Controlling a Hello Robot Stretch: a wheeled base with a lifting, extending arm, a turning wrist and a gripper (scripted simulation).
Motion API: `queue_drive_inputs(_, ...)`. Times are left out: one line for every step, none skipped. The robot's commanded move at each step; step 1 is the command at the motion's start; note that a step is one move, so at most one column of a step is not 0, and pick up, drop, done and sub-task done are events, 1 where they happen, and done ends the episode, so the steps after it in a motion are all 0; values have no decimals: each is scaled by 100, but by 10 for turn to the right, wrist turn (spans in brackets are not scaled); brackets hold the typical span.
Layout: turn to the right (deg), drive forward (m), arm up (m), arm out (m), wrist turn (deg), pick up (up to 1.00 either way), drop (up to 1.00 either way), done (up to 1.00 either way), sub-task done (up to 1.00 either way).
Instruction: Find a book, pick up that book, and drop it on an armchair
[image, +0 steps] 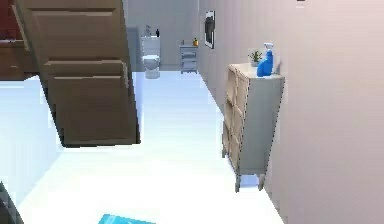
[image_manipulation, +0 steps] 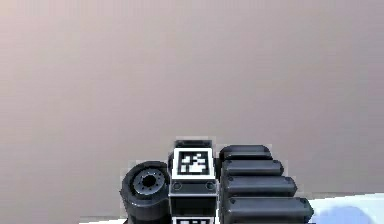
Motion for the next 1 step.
queue_drive_inputs(-30,0,0,0,0,0,0,0,0)
